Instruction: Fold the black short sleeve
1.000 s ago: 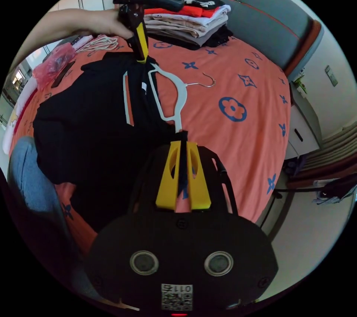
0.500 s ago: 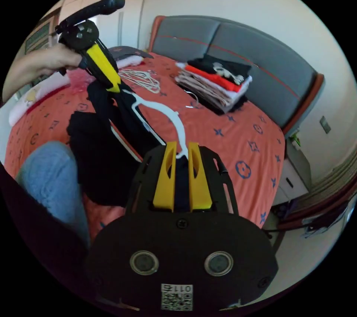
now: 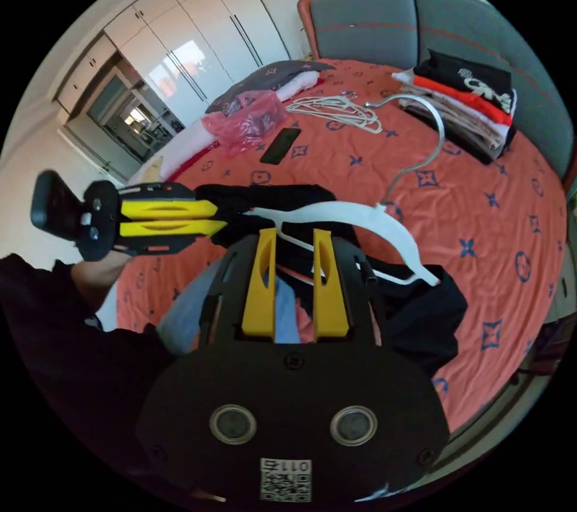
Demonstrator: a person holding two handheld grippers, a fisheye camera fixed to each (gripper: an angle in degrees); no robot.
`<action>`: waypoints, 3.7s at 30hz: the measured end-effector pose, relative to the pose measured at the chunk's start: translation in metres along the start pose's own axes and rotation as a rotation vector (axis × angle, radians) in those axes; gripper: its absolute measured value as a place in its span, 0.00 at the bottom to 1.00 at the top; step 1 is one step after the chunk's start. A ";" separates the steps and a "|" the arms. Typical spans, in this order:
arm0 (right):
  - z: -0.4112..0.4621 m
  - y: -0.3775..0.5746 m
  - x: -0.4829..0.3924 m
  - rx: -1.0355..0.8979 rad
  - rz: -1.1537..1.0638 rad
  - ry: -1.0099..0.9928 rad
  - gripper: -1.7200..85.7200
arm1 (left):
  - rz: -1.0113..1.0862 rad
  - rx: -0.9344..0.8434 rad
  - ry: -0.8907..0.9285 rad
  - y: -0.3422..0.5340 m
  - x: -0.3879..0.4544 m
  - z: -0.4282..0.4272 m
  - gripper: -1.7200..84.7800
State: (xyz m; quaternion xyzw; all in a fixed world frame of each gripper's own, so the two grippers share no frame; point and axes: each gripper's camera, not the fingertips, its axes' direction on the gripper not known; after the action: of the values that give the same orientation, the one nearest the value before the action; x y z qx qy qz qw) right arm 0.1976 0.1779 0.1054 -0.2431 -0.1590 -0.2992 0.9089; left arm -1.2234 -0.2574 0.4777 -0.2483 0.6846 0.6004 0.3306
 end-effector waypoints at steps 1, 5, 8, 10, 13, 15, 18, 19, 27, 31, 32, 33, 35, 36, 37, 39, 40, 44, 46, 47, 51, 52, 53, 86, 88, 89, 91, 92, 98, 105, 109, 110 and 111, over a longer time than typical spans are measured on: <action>-0.002 -0.001 -0.001 0.003 0.004 -0.035 0.11 | 0.004 0.014 0.009 0.009 0.002 -0.002 0.02; -0.012 -0.003 -0.004 0.023 0.051 -0.181 0.11 | -0.031 0.064 0.013 0.066 0.002 -0.007 0.02; -0.025 -0.001 -0.005 0.053 0.074 -0.271 0.11 | -0.102 0.134 0.079 0.106 -0.009 -0.011 0.02; -0.039 0.004 -0.004 0.089 0.071 -0.354 0.11 | -0.171 0.175 0.144 0.129 -0.021 -0.012 0.02; -0.065 0.009 -0.005 0.157 0.047 -0.437 0.12 | -0.257 0.194 0.266 0.166 -0.042 -0.007 0.02; -0.072 0.000 -0.012 0.119 0.035 -0.401 0.12 | -0.272 0.216 0.370 0.190 -0.050 -0.002 0.02; -0.072 -0.016 -0.033 -0.018 -0.009 -0.345 0.11 | -0.276 0.191 0.411 0.213 -0.052 0.006 0.02; -0.073 -0.018 -0.040 -0.050 -0.036 -0.330 0.10 | -0.273 0.185 0.412 0.216 -0.051 0.006 0.02; -0.121 0.009 -0.130 -0.181 -0.318 0.423 0.11 | -0.242 0.093 0.334 0.244 -0.039 0.014 0.02; -0.119 0.019 -0.150 -0.116 -0.455 0.656 0.15 | -0.236 0.078 0.346 0.248 -0.039 0.021 0.02; -0.116 0.018 -0.158 -0.119 -0.533 0.667 0.15 | -0.221 0.072 0.342 0.248 -0.037 0.022 0.02; -0.114 0.014 -0.166 -0.109 -0.594 0.682 0.14 | -0.199 0.068 0.339 0.247 -0.035 0.022 0.02; -0.114 0.002 -0.176 -0.104 -0.675 0.663 0.12 | -0.154 0.056 0.339 0.246 -0.031 0.022 0.02; -0.116 -0.008 -0.181 -0.106 -0.716 0.618 0.11 | -0.121 0.049 0.330 0.245 -0.027 0.021 0.02; -0.118 -0.013 -0.183 -0.111 -0.736 0.585 0.10 | -0.105 0.039 0.321 0.245 -0.025 0.021 0.02; -0.125 -0.032 -0.183 -0.151 -0.794 0.465 0.07 | -0.046 0.005 0.288 0.243 -0.019 0.022 0.03; -0.127 -0.035 -0.183 -0.169 -0.832 0.436 0.06 | -0.038 -0.004 0.284 0.243 -0.018 0.023 0.03; -0.146 -0.061 -0.172 -0.342 -0.925 0.186 0.04 | -0.055 -0.040 0.235 0.241 -0.018 0.028 0.06; -0.155 -0.067 -0.171 -0.365 -0.933 0.178 0.04 | -0.069 -0.043 0.215 0.239 -0.021 0.027 0.08; -0.162 -0.070 -0.169 -0.372 -0.942 0.189 0.04 | -0.073 -0.048 0.194 0.238 -0.024 0.026 0.09; -0.194 -0.083 -0.165 -0.348 -0.939 0.175 0.04 | -0.014 -0.053 0.142 0.225 -0.027 0.024 0.16; -0.198 -0.084 -0.164 -0.345 -0.936 0.179 0.04 | 0.005 -0.060 0.140 0.222 -0.026 0.024 0.17; -0.205 -0.087 -0.163 -0.339 -0.933 0.192 0.04 | 0.045 -0.069 0.135 0.215 -0.024 0.023 0.19; -0.380 -0.106 -0.011 0.032 -0.670 0.035 0.05 | -0.102 -0.089 0.205 0.097 -0.072 0.138 0.02; -0.390 -0.111 -0.005 0.008 -0.690 0.065 0.05 | -0.105 -0.163 0.015 0.086 -0.069 0.156 0.02; -0.396 -0.112 0.002 -0.009 -0.699 0.105 0.05 | -0.167 -0.212 0.010 0.085 -0.081 0.171 0.02; -0.407 -0.113 0.021 -0.017 -0.649 0.130 0.05 | -0.371 -0.213 0.210 0.094 -0.110 0.193 0.02; -0.415 -0.112 0.038 0.000 -0.600 0.116 0.06 | -0.464 -0.220 0.204 0.101 -0.122 0.203 0.02; -0.443 -0.138 0.099 0.229 -0.412 0.149 0.06 | -0.381 0.097 0.330 0.066 -0.122 0.204 0.02; -0.419 -0.303 0.114 0.075 -0.519 0.306 0.07 | -0.500 0.207 0.350 -0.049 -0.109 0.264 0.02; -0.358 -0.401 0.131 -0.154 -0.555 0.271 0.07 | -0.551 0.289 0.426 -0.077 -0.099 0.314 0.02; -0.329 -0.430 0.141 -0.216 -0.561 0.240 0.07 | -0.472 0.277 0.424 -0.087 -0.097 0.325 0.02; -0.297 -0.460 0.152 -0.283 -0.556 0.188 0.07 | -0.369 0.256 0.389 -0.095 -0.096 0.335 0.02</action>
State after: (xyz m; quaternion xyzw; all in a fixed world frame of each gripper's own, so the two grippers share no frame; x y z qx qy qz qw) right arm 0.0716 -0.3758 0.0841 -0.2855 -0.0914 -0.5761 0.7604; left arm -1.0380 0.0523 0.4673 -0.4353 0.7485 0.3801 0.3253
